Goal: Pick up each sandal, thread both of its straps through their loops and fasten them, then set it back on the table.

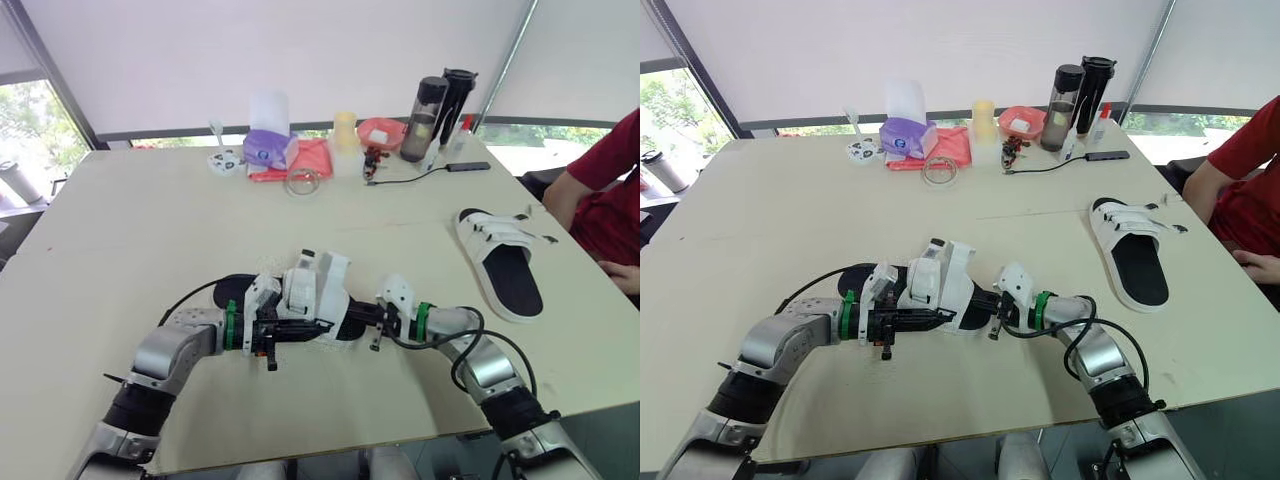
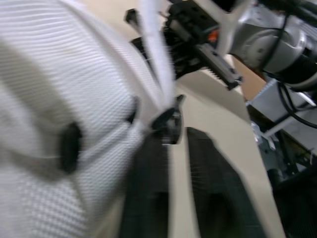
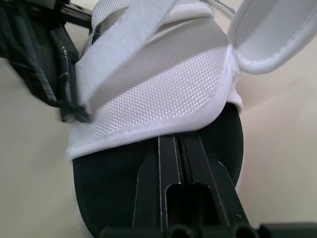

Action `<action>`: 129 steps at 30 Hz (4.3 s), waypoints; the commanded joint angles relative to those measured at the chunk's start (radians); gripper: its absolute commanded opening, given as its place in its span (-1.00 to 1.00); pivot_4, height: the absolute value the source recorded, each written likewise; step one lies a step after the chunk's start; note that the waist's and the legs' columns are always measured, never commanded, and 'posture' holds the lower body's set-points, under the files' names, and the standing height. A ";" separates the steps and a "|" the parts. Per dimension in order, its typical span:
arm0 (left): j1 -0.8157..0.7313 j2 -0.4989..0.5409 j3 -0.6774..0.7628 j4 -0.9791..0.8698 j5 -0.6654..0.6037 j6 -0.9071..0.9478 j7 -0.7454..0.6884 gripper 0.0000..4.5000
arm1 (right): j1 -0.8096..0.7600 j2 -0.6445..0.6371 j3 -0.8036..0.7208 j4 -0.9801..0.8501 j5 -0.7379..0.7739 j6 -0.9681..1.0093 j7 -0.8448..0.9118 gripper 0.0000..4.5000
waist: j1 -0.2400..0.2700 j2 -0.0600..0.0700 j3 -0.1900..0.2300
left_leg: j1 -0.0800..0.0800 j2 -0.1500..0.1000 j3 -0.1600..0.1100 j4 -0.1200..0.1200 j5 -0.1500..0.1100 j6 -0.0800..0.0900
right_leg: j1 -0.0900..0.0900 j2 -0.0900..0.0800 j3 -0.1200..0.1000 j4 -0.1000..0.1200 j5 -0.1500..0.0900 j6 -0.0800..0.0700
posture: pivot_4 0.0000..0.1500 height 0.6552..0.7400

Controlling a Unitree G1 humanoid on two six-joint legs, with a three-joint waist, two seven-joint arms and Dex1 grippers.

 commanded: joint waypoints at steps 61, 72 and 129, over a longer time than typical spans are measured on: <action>-0.165 -0.041 0.242 -0.058 -0.551 0.346 0.303 -0.98 | 0.033 -0.012 0.063 0.143 -0.098 0.057 -0.018 -1.00 | 0.003 -0.004 -0.005 | 0.007 0.000 0.000 -0.008 -0.003 -0.005 | -0.001 0.002 -0.002 0.003 0.005 -0.001 | 1.00 1.00; -0.292 -0.037 0.174 0.128 -0.415 0.300 0.199 0.06 | 0.036 -0.008 0.057 0.136 -0.096 0.058 -0.033 -1.00 | 0.002 -0.006 -0.004 | 0.007 0.000 0.000 -0.003 -0.003 -0.006 | 0.000 0.005 -0.002 0.007 0.006 -0.002 | 1.00 1.00; -0.658 -0.058 0.064 0.662 0.126 -0.171 -0.362 -0.97 | 0.048 -0.003 0.060 0.130 -0.097 0.060 -0.050 -1.00 | 0.003 -0.011 -0.002 | 0.006 0.000 -0.001 0.003 -0.002 -0.003 | 0.000 0.006 -0.003 0.016 0.006 0.001 | 1.00 1.00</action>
